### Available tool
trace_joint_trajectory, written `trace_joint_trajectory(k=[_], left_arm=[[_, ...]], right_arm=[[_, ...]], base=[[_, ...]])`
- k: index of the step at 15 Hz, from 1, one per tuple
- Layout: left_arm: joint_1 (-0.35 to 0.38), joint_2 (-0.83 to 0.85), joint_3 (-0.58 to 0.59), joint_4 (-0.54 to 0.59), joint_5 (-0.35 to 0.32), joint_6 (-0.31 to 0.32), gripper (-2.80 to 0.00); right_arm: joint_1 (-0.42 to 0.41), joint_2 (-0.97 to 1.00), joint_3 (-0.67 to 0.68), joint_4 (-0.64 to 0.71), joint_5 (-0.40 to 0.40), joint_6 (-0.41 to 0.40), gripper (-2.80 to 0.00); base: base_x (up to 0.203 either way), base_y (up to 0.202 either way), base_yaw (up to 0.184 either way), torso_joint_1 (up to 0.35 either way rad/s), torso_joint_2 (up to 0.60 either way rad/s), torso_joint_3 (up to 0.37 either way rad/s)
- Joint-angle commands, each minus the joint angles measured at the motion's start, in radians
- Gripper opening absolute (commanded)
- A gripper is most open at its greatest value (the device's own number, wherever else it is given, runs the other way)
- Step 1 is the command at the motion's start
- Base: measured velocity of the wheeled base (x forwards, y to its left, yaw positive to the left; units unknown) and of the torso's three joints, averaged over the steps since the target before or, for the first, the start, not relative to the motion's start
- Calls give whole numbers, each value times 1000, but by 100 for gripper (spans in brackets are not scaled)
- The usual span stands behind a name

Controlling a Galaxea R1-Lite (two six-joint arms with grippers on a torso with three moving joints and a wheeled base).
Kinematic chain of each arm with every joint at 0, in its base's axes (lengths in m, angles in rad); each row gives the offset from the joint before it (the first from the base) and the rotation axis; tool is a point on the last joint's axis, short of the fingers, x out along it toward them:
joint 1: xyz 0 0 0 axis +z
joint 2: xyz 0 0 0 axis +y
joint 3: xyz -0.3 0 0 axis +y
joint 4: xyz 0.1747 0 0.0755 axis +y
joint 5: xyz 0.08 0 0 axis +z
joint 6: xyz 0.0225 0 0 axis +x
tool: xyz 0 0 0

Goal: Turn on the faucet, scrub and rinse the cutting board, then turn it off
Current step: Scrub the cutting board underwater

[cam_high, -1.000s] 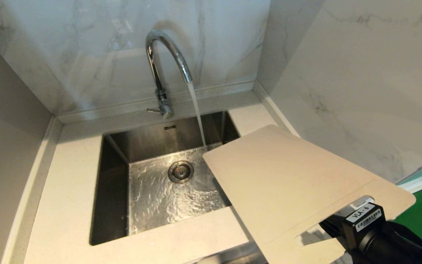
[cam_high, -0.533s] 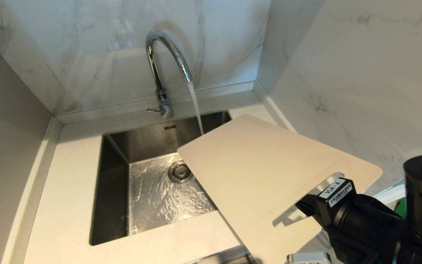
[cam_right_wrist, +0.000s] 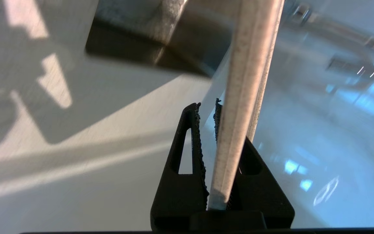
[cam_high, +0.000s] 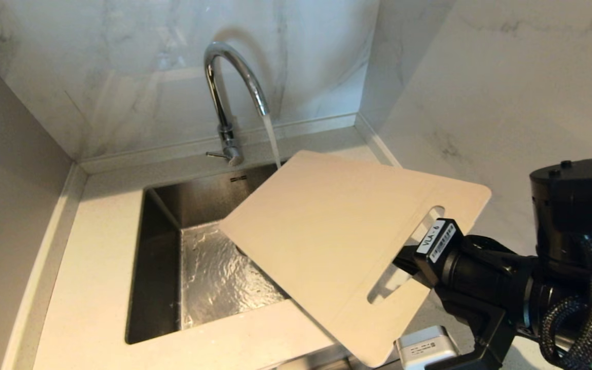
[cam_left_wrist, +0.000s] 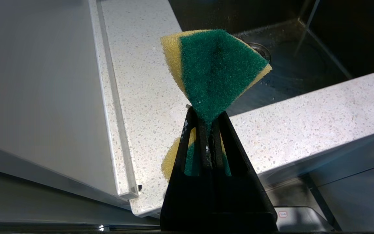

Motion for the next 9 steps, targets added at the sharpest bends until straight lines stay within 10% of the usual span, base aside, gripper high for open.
trace_joint_trajectory(k=[1,9], left_arm=[[0,-1,2,0,1,1,-280],[0,-1,2,0,1,-2,-280]], right_arm=[[-4,75,-51,-6,86,-12,-280],[-74,219,-173,-9,222,-86,-280]], base=[[0,0,0,0,0,0],[0,0,0,0,0,0]])
